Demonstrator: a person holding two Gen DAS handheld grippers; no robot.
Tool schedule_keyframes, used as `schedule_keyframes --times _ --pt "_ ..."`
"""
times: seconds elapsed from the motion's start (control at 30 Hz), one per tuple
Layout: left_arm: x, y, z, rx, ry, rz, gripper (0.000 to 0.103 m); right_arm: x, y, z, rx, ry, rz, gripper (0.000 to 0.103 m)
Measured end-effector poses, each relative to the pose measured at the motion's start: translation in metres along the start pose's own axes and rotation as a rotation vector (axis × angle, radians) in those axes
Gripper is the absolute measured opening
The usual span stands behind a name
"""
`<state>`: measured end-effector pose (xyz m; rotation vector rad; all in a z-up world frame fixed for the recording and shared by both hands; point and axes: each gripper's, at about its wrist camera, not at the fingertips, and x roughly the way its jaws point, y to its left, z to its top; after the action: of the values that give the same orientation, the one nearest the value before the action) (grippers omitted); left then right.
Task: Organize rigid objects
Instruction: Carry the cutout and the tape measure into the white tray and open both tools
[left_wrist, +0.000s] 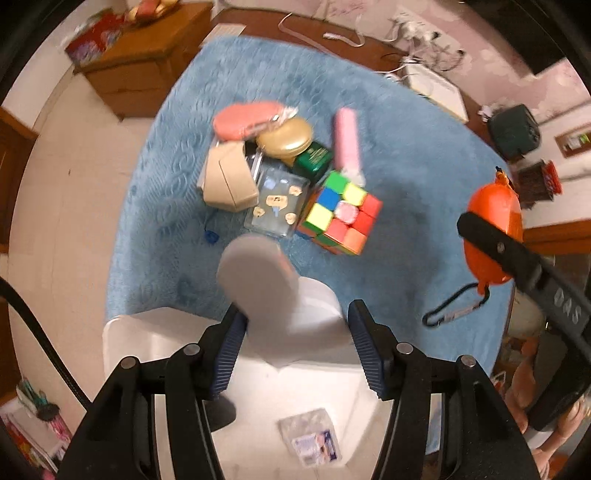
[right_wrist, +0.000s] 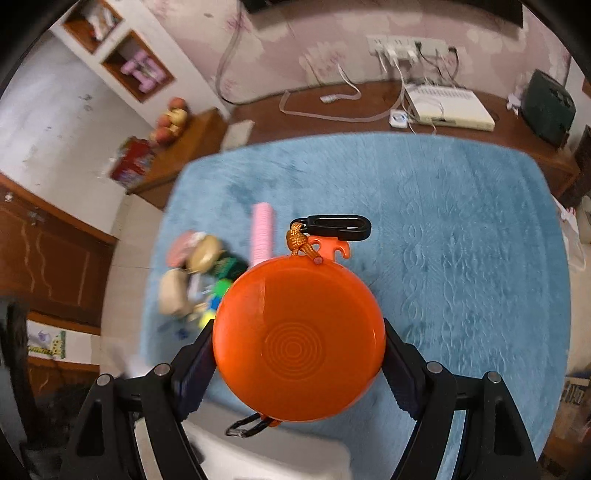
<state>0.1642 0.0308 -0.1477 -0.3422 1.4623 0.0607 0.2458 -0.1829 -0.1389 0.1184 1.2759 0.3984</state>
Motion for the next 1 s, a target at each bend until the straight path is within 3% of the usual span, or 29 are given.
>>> schedule_keyframes --times 0.2,0.47,0.7,1.0 --pt "-0.04 -0.021 -0.024 0.137 -0.031 -0.001 0.06 -0.048 0.03 -0.05 -0.071 -0.02 0.051 0.081" --pt "-0.048 -0.005 -0.085 0.319 0.008 0.062 0.06 -0.045 0.063 -0.137 -0.145 0.083 0.06 0.081" --pt "-0.011 0.007 -0.122 0.403 0.034 0.171 0.06 -0.009 0.082 -0.194 -0.251 0.157 0.012 0.081" --pt "0.033 0.016 -0.135 0.403 0.026 0.252 0.06 0.033 0.081 -0.217 -0.256 0.193 -0.04 0.081"
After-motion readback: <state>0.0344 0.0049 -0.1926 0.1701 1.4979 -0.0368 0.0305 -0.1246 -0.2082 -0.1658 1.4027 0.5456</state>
